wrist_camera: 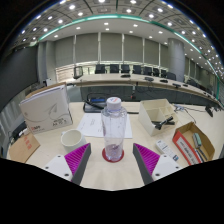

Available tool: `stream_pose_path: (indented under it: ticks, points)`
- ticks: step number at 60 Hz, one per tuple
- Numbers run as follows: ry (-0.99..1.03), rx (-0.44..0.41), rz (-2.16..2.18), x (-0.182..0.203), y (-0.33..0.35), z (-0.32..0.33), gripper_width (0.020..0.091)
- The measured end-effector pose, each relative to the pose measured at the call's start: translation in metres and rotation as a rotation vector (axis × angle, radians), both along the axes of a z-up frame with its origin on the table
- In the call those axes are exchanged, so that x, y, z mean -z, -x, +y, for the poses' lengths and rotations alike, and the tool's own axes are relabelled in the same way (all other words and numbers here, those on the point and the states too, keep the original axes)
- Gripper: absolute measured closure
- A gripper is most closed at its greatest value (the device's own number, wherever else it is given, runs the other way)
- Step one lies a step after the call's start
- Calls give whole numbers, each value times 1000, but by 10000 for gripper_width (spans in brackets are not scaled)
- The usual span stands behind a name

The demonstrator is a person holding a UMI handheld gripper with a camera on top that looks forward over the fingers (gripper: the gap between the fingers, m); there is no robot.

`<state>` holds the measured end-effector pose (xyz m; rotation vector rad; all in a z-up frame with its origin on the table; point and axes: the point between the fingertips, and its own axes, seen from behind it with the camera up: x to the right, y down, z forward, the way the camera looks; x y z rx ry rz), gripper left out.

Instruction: Pour water

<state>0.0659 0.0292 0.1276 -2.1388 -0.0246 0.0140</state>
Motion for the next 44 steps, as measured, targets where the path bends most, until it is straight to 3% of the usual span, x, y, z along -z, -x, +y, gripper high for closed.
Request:
stream_pose_path:
  ticks: [19,28,44]
  points:
    - [86,94,-1,-101,23,-167,243]
    - [94,130,-14,-113,29,-205,239]
    - [100,114,-49,-114,45,-223,243]
